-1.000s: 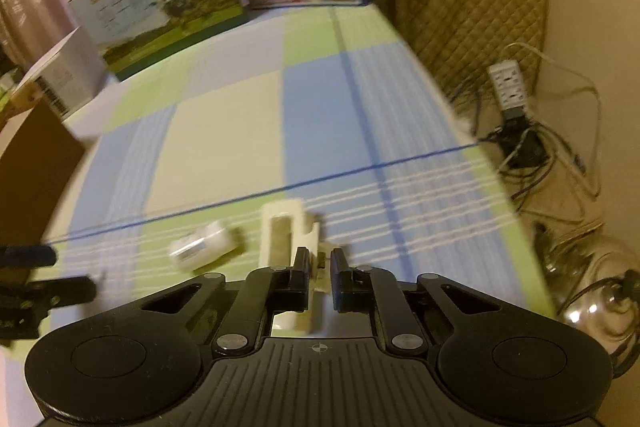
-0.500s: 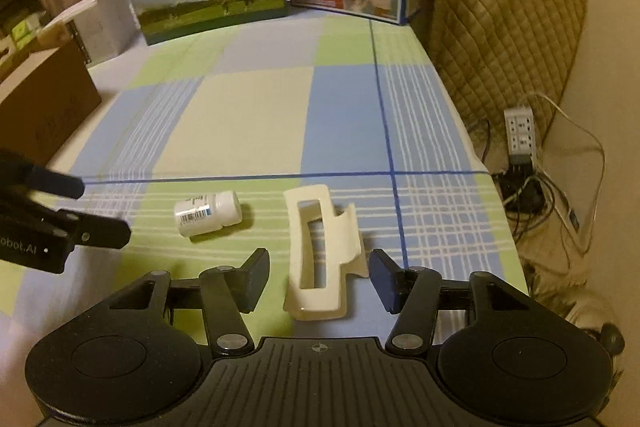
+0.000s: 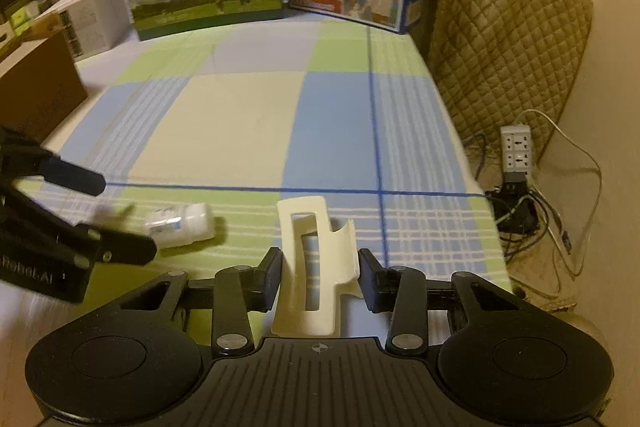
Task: Organize objects
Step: 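Grasp the white medicine bottle with the left tool while the right tool holds the clip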
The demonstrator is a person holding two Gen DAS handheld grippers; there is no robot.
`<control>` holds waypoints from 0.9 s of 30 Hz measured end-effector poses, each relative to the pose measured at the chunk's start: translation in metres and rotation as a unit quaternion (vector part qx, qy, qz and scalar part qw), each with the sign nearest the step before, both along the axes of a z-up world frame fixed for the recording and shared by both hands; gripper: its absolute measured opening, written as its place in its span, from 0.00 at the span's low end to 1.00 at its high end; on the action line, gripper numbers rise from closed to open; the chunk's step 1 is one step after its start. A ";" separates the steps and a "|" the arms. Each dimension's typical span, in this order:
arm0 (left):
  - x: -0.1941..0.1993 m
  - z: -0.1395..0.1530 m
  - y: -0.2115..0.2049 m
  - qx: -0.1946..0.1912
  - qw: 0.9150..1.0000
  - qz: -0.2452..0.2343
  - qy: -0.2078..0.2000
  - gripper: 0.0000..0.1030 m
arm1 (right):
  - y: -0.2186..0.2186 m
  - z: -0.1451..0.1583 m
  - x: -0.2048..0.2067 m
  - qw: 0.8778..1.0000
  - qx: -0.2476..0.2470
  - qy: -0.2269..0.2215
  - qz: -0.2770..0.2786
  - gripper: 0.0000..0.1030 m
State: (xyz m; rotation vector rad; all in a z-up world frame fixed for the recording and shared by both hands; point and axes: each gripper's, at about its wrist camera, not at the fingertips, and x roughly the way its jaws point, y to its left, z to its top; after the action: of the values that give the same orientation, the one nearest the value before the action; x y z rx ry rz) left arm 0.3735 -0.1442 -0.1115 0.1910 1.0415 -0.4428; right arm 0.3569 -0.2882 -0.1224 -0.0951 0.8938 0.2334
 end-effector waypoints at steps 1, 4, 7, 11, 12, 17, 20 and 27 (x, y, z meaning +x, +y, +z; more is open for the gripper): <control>0.001 -0.001 -0.002 0.001 1.000 -0.004 -0.001 0.76 | -0.002 0.000 0.001 1.000 -0.001 0.000 -0.003 0.36; 0.005 -0.005 -0.009 0.001 1.000 -0.015 -0.001 0.74 | -0.008 0.001 0.004 1.000 -0.002 0.001 -0.013 0.36; 0.011 -0.011 -0.016 0.003 1.000 -0.030 -0.006 0.72 | -0.013 0.001 0.004 1.000 0.001 0.001 -0.019 0.36; 0.018 -0.020 -0.023 0.006 0.999 -0.048 -0.001 0.62 | -0.015 0.001 0.003 1.000 0.004 0.000 -0.021 0.36; 0.020 -0.021 -0.025 0.007 0.999 -0.052 0.000 0.59 | -0.015 0.001 0.003 1.000 0.005 0.000 -0.021 0.36; 0.022 -0.026 -0.032 0.010 0.997 -0.073 -0.002 0.45 | -0.015 0.002 0.003 1.000 0.005 0.000 -0.022 0.36; 0.020 -0.025 -0.035 0.012 0.996 -0.086 -0.008 0.37 | -0.015 0.002 0.003 1.000 0.005 0.000 -0.022 0.36; 0.016 -0.024 -0.035 0.010 0.996 -0.089 -0.006 0.24 | -0.014 0.002 0.003 1.000 0.004 0.000 -0.021 0.36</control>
State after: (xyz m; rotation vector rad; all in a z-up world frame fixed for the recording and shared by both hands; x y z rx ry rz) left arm 0.3896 -0.1787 -0.1358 0.3050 1.0212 -0.5926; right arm 0.3599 -0.3026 -0.1207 -0.0699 0.8948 0.1982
